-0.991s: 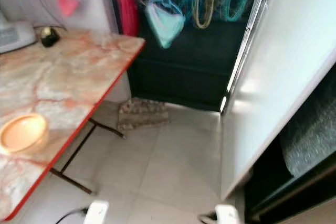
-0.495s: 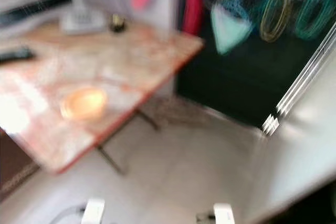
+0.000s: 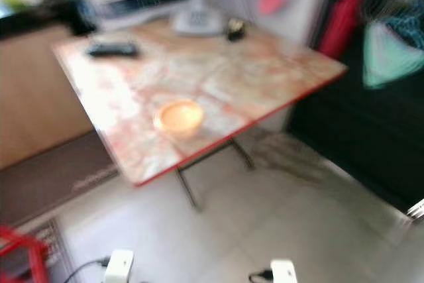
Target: Restocking fridge
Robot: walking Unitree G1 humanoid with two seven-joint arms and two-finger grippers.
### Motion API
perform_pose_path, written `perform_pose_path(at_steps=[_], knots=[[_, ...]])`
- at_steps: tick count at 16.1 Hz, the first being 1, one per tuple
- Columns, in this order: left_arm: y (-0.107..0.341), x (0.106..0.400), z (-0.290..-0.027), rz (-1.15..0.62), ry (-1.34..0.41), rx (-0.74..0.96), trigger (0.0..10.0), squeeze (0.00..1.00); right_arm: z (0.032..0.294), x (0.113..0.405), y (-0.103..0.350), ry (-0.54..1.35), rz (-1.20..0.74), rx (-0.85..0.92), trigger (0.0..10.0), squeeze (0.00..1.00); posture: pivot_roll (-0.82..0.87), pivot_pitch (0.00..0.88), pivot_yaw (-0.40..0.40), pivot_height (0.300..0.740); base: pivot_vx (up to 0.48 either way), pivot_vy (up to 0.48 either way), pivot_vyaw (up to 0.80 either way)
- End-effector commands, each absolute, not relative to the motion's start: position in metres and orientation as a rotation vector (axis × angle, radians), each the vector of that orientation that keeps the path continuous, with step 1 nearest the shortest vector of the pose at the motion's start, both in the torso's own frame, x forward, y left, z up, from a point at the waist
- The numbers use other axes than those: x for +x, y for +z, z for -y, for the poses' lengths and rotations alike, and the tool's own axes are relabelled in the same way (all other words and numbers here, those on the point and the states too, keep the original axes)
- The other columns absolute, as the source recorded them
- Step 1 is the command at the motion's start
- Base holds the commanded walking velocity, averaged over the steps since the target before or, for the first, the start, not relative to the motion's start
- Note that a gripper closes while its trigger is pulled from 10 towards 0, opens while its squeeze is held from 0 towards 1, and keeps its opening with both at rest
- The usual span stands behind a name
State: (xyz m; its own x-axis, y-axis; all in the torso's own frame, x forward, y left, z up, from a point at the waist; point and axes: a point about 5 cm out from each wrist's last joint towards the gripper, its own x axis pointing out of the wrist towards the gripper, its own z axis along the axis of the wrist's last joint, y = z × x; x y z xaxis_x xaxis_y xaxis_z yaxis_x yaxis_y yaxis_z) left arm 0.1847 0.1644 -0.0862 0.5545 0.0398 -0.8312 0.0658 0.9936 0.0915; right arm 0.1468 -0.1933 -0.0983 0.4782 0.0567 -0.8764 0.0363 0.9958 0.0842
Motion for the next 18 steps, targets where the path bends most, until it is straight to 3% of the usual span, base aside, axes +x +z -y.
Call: perform_pose_path(at_steps=[1, 7, 8, 9, 11, 18], knots=[[-0.09, 0.177, -0.163, -1.009, -0.017, 0.116, 10.0, 0.0, 0.193, 0.143, -0.1, 0.005, -1.085, 0.1, 10.0, 0.0, 0.01, 0.05, -0.011, 0.74, 0.0, 0.0, 0.52], [-0.082, 0.185, -0.164, -0.831, 0.069, 0.084, 10.0, 0.0, 0.193, 0.141, -0.1, -0.015, -1.082, 0.125, 10.0, 0.0, 0.02, 0.036, 0.002, 0.74, 0.0, 0.0, 0.0], [-0.058, 0.214, -0.194, -0.651, 0.118, 0.088, 10.0, 0.0, 0.194, 0.14, -0.101, -0.016, -1.084, 0.124, 10.0, 0.0, 0.02, 0.032, 0.0, 0.74, 0.0, 0.0, 0.0], [-0.041, 0.23, -0.208, -0.534, 0.132, 0.106, 10.0, 0.0, 0.194, 0.14, -0.101, -0.014, -1.085, 0.122, 10.0, 0.0, 0.03, 0.029, -0.002, 0.74, 0.0, 0.0, 0.0], [-0.022, 0.241, -0.205, -0.364, 0.125, 0.155, 10.0, 0.0, 0.195, 0.14, -0.101, -0.011, -1.087, 0.119, 10.0, 0.0, 0.03, 0.021, -0.003, 0.74, 0.0, 0.0, 0.0], [0.025, 0.221, -0.205, -0.035, 0.131, 0.225, 10.0, 0.0, 0.196, 0.141, -0.1, -0.006, -1.08, 0.113, 10.0, 0.0, 0.04, 0.028, -0.015, 0.74, 0.0, 0.0, 0.0]])
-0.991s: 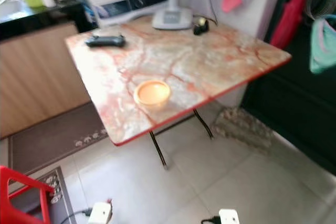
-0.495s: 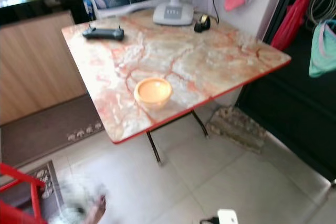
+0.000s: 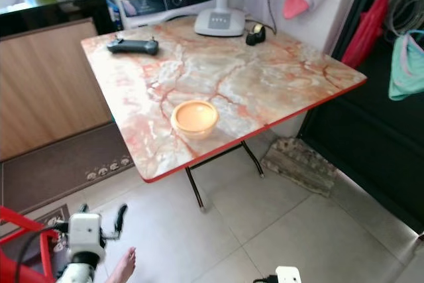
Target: Restocking fridge
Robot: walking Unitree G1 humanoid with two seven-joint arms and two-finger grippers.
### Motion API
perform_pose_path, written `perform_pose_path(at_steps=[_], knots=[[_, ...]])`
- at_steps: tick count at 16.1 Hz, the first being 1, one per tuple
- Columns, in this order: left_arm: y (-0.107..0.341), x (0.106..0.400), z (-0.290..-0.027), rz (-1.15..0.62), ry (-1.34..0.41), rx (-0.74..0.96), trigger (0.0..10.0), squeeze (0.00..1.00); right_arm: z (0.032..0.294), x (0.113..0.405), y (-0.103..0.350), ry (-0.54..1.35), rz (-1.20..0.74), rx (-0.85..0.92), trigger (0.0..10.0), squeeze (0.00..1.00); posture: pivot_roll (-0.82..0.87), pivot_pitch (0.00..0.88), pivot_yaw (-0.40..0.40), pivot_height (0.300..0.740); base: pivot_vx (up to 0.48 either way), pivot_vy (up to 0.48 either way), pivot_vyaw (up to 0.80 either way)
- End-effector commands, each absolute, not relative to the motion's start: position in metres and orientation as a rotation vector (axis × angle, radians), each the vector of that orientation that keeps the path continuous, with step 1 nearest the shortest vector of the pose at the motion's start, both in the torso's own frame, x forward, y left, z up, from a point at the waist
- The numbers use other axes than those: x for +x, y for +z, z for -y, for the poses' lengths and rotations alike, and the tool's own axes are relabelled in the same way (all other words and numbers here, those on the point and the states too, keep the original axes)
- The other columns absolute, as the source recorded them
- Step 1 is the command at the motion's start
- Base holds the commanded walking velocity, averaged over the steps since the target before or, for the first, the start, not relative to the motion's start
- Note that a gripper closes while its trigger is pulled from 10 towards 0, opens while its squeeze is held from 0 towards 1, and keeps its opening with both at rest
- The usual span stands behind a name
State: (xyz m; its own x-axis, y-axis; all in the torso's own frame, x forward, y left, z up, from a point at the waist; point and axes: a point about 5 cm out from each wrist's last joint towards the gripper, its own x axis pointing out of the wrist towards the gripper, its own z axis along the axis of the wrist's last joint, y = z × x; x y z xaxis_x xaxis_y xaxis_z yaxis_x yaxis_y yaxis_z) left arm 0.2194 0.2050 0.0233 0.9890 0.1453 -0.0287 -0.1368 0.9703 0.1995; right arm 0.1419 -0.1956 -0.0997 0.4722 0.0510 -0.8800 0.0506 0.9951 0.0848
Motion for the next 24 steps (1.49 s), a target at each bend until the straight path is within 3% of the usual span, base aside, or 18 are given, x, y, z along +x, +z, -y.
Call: perform_pose_path(at_steps=[1, 4, 7, 12, 24], knots=[[0.044, 0.226, -0.209, 0.032, 0.168, 0.216, 10.0, 0.0, 0.198, 0.142, -0.1, -0.015, -1.076, 0.1, 10.0, 0.0, 0.05, 0.031, -0.022, 0.74, 0.0, 0.0, 0.0], [0.109, 0.262, -0.207, 0.249, 0.145, 0.187, 10.0, 0.0, 0.2, 0.143, -0.099, -0.062, -1.059, 0.102, 10.0, 0.0, 0.05, 0.042, -0.03, 0.74, 0.0, 0.0, 0.0], [0.141, 0.285, -0.183, 0.296, 0.018, 0.135, 10.0, 0.0, 0.2, 0.144, -0.098, -0.077, -1.047, 0.118, 10.0, 0.0, 0.04, 0.045, -0.025, 0.74, 0.0, 0.0, 0.0], [0.137, 0.288, -0.16, 0.218, -0.055, 0.006, 10.0, 0.0, 0.2, 0.145, -0.098, -0.09, -1.044, 0.127, 10.0, 0.0, 0.04, 0.052, -0.024, 0.74, 0.0, 0.0, 0.0], [0.137, 0.289, -0.16, 0.165, -0.081, -0.037, 10.0, 0.0, 0.2, 0.145, -0.098, -0.079, -1.044, 0.126, 10.0, 0.0, 0.04, 0.055, -0.026, 0.74, 0.285, 0.0, 0.0]])
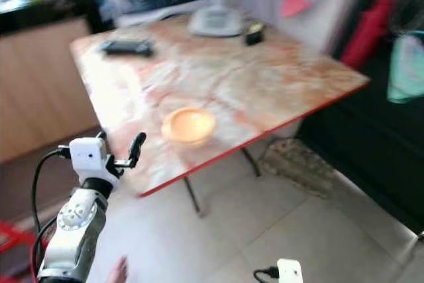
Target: Restocking fridge
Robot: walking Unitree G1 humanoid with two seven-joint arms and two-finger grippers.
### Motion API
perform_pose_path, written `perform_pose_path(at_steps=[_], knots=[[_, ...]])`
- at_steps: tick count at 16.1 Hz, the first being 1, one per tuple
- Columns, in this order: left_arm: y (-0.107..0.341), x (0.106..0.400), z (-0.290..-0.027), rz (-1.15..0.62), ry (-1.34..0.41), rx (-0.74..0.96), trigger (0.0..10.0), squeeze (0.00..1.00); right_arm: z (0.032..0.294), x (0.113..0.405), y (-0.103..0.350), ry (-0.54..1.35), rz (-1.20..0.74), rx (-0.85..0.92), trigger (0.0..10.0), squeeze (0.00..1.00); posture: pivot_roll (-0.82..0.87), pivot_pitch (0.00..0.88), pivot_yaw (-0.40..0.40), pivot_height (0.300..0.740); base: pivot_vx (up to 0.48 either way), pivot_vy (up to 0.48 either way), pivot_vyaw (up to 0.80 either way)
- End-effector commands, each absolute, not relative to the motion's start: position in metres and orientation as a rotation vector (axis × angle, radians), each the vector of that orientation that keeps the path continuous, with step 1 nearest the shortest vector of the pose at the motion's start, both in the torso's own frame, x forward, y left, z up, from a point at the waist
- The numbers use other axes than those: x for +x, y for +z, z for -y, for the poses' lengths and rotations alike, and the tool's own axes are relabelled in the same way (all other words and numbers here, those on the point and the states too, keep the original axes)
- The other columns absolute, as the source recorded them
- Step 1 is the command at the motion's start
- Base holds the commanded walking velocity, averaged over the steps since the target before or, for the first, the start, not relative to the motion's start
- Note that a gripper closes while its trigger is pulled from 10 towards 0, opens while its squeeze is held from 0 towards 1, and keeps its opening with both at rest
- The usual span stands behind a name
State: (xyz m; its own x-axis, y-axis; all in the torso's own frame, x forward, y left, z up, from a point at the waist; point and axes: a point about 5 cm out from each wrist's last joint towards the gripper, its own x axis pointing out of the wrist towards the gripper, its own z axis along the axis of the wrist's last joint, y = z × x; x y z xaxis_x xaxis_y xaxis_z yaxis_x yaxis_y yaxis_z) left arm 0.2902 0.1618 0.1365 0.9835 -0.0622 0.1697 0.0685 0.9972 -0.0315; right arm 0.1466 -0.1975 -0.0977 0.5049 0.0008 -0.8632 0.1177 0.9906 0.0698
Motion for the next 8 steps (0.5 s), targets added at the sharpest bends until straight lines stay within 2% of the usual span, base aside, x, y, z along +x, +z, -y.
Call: perform_pose_path(at_steps=[1, 8], knots=[[0.1373, 0.2892, -0.1601, 0.163, -0.081, -0.038, 10.0, 0.0, 0.1998, 0.1448, -0.098, -0.079, -1.044, 0.126, 10.0, 0.0, 0.04, 0.055, -0.026, 0.74, 0.36, 0.0, 0.0], [0.1368, 0.2892, -0.1605, 0.155, -0.074, -0.029, 10.0, 0.0, 0.1996, 0.1447, -0.0981, -0.073, -1.045, 0.125, 10.0, 0.0, 0.04, 0.057, -0.026, 0.74, 0.36, 0.0, 0.0]])
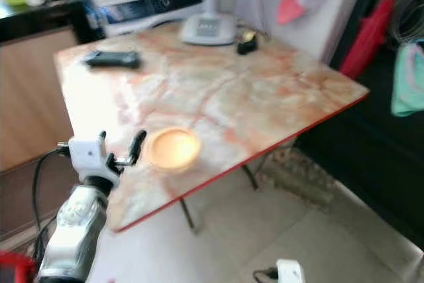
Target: Restocking fridge
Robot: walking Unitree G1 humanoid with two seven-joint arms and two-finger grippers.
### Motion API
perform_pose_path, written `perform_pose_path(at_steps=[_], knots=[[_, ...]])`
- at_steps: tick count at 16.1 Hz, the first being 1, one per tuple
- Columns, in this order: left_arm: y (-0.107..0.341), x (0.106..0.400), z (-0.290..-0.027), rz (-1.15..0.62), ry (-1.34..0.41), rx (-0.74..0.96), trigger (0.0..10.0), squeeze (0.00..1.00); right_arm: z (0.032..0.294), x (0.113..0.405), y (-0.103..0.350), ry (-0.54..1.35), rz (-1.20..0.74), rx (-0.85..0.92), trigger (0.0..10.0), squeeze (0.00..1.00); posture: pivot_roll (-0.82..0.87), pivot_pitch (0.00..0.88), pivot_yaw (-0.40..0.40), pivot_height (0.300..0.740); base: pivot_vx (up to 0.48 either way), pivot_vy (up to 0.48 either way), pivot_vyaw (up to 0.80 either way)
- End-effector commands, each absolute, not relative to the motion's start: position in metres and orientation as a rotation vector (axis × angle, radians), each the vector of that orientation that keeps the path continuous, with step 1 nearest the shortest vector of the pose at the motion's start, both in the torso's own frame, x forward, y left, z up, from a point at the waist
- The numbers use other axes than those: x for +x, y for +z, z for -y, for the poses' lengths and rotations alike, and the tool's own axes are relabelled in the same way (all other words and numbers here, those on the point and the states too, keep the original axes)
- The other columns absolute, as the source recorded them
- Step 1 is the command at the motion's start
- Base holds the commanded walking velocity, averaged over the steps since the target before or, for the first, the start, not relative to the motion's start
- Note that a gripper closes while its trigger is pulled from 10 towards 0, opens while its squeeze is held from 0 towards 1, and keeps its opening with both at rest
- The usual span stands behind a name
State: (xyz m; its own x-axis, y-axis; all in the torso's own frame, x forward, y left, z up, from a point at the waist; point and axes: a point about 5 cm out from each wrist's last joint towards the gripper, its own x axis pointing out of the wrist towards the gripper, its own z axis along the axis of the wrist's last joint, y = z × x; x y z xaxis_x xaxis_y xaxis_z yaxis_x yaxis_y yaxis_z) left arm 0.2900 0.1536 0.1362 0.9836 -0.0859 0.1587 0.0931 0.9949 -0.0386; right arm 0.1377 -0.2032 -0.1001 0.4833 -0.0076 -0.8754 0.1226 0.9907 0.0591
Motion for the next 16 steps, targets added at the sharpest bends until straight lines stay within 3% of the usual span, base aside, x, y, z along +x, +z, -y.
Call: perform_pose_path(at_steps=[1, 14, 16], knots=[[0.137, 0.289, -0.161, 0.154, -0.071, -0.028, 10.0, 0.0, 0.2, 0.145, -0.098, -0.073, -1.045, 0.125, 10.0, 0.0, 0.04, 0.057, -0.026, 0.74, 0.349, 0.0, 0.0], [0.135, 0.271, -0.168, 0.149, 0.006, -0.045, 10.0, 0.0, 0.198, 0.144, -0.098, -0.059, -1.049, 0.119, 10.0, 0.0, 0.05, 0.038, -0.022, 0.74, 0.027, 0.0, 0.0], [0.136, 0.272, -0.167, 0.143, -0.001, -0.037, 10.0, 0.0, 0.198, 0.144, -0.099, -0.055, -1.049, 0.119, 10.0, 0.0, 0.05, 0.034, -0.019, 0.74, 0.0, -0.294, 0.0]])
